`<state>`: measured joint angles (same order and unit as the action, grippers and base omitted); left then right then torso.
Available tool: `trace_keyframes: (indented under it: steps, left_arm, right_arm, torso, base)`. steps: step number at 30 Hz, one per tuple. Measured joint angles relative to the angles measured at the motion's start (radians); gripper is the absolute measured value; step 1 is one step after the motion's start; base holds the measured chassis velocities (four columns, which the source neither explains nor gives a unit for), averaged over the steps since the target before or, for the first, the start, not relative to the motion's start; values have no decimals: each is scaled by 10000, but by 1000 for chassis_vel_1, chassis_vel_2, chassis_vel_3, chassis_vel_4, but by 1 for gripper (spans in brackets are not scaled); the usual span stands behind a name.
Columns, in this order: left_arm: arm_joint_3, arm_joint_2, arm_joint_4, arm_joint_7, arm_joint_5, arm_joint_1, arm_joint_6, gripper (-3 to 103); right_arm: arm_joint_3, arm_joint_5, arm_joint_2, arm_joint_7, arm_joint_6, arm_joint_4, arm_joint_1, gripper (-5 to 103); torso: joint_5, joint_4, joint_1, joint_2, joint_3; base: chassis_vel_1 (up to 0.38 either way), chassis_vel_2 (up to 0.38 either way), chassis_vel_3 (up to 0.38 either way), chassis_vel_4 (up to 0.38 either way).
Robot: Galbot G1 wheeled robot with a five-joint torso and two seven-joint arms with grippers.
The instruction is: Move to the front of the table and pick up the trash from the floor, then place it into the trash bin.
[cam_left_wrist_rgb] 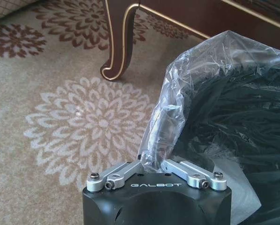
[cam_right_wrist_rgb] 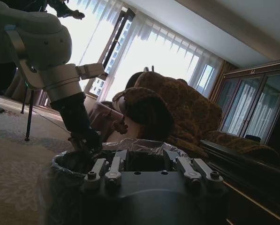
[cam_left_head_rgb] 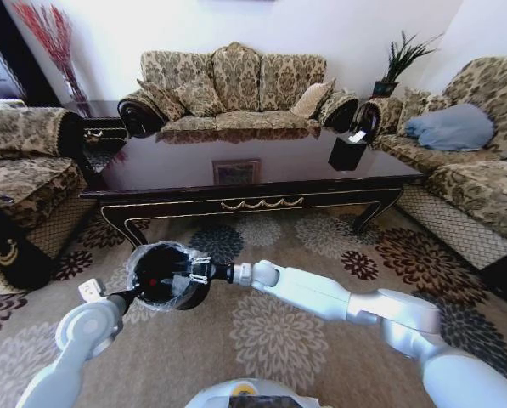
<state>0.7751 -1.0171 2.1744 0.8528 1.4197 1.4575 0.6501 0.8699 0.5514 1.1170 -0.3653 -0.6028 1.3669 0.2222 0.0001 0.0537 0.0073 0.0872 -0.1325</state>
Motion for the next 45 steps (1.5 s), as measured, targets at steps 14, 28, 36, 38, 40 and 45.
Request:
trace_keyframes:
  steps: [14, 28, 36, 38, 40, 45]
  left_arm:
    - [1077, -450, 1179, 1100, -108, 1676, -237, 0]
    - [933, -1533, 393, 2173, 181, 2689, -560, 0]
    - [886, -2135, -762, 1693, -342, 2284, -914, 0]
    - [835, -2227, -772, 1730, -380, 2292, -913, 0]
    - [818, -2249, -769, 1787, -390, 2293, -918, 0]
    - [833, -2155, -616, 2002, -326, 2271, -970, 0]
  right_arm:
    - [-3377, 913, -1733, 3777, 1019, 592, 2020, 94]
    - [-6622, 303, -2719, 6672, 2521, 1024, 4567, 100]
    - [-7686, 96, -2715, 6478, 2269, 1147, 5829, 100]
    - [-7729, 69, -2710, 6479, 2259, 1148, 5895, 100]
    - [-7735, 50, -2708, 6479, 2256, 1149, 5906, 100]
    - [-7741, 14, -2695, 6497, 2252, 1172, 5895, 100]
  torso:
    - [2, 3, -1, 0, 1]
    - [3, 0, -1, 1, 1]
    - [-1, -1, -1, 1, 0]
    - [-1, -1, -1, 1, 0]
    - [-1, 0, -1, 0, 0]
    - [-1, -2, -1, 1, 0]
  base:
    - [0, 0, 0, 0]
    - [0, 0, 0, 0]
    - [0, 0, 0, 0]
    - [0, 0, 0, 0]
    - [0, 0, 0, 0]
    - [0, 0, 0, 0]
